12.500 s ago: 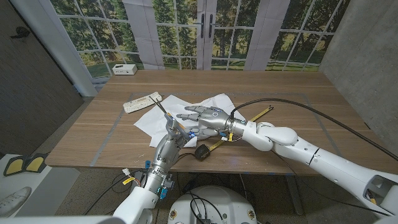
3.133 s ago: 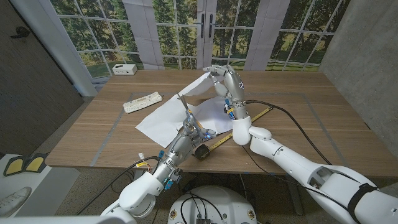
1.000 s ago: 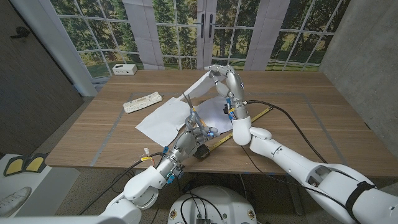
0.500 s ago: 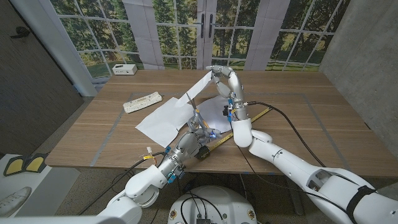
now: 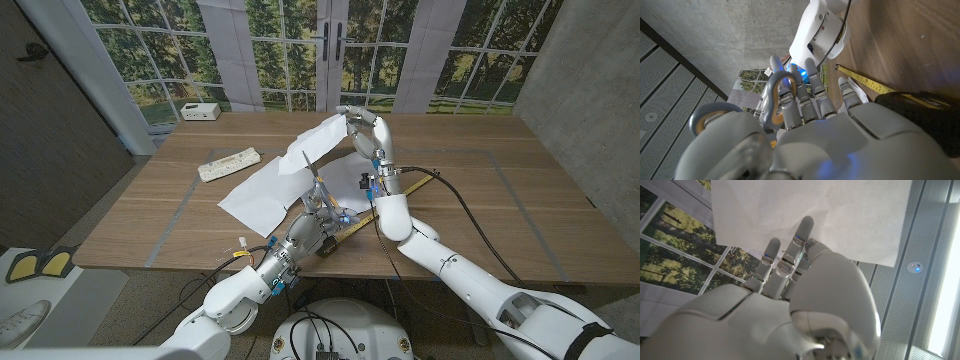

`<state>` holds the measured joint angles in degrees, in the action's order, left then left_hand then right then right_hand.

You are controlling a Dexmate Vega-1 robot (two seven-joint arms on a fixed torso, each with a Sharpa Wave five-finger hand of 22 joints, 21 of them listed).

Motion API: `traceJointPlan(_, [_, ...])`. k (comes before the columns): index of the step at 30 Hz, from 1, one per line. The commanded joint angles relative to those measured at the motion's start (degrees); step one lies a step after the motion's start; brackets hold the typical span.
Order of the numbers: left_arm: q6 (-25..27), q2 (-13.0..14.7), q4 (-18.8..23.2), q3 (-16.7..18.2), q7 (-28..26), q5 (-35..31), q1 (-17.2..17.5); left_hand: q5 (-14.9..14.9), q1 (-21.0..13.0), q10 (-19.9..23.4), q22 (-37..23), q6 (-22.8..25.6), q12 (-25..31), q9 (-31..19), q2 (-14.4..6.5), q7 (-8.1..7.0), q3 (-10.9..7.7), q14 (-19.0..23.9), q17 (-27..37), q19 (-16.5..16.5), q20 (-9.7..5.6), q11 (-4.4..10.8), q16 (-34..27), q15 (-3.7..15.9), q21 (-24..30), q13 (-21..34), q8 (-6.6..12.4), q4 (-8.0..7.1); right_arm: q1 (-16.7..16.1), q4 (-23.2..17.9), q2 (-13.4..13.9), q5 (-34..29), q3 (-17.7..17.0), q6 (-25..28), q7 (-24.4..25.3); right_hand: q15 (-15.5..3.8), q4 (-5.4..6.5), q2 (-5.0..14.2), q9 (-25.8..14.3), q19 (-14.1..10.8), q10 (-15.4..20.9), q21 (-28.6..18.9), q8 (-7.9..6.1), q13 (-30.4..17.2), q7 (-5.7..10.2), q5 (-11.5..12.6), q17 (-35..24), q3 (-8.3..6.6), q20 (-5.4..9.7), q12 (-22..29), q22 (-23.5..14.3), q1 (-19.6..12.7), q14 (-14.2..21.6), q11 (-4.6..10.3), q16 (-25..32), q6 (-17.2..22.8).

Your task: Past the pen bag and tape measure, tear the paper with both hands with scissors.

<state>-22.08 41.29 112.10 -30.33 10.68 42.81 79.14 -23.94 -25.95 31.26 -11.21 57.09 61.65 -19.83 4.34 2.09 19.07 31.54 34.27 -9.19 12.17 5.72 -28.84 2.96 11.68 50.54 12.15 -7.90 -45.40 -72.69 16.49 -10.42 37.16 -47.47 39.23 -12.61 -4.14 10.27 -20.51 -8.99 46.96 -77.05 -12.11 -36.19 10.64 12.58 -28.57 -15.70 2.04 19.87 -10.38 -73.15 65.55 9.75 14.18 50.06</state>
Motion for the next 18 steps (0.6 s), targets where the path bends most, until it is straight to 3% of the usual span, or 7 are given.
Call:
traceJointPlan(1, [-0.9,-0.4,0.0,-0.3,0.0,-0.3,0.6,0.1,0.2,0.5,-0.1,-2.6,1.3,-0.1,-0.2,3.01,-0.12,0.2,0.0,0.3,0.01,0.52,-0.3,2.5,0.2,0.3,0.34,-0.15,-5.2,-5.8,-1.2,16.6,-3.3,2.9,-16.1,-0.99,-0.07,0.05,-0.8,0.1,0.2,-0.8,-0.61,-0.8,-0.59,0.5,-0.4,-0.23,9.2,0.7,-0.1,-0.5,1.1,-0.71,0.3,0.3])
traceJointPlan(10, [-1.3,-0.3,0.3,-0.4,-0.3,-0.5,1.2,0.1,0.3,0.5,-0.1,-2.6,1.3,-0.1,-0.3,2.98,-0.12,0.2,-0.1,0.2,0.01,0.46,-0.3,2.47,0.2,0.2,0.34,-0.19,-8.3,-9.2,-2.3,21.7,-5.0,6.4,-20.4,-0.98,-0.32,0.07,-1.7,-0.2,0.5,-1.7,-0.94,-1.5,-1.46,0.4,-0.6,-0.59,9.37,1.1,-0.2,-0.9,1.7,-1.16,0.5,0.6])
traceJointPlan(18, [-2.0,-0.1,0.4,-0.1,-0.5,-0.7,1.7,0.1,0.4,0.5,-0.1,-2.6,1.5,0.0,-0.4,2.92,-0.1,0.2,-0.1,0.2,0.01,0.52,-0.3,2.54,0.2,0.4,0.29,-0.23,-9.7,-10.0,-3.0,20.9,-5.9,6.4,-21.2,-0.93,-0.39,0.0,-1.8,-0.2,0.8,-2.1,-0.88,-1.4,-1.7,0.2,-0.7,-0.7,9.35,1.1,-0.2,-1.0,2.2,-1.37,0.6,0.9])
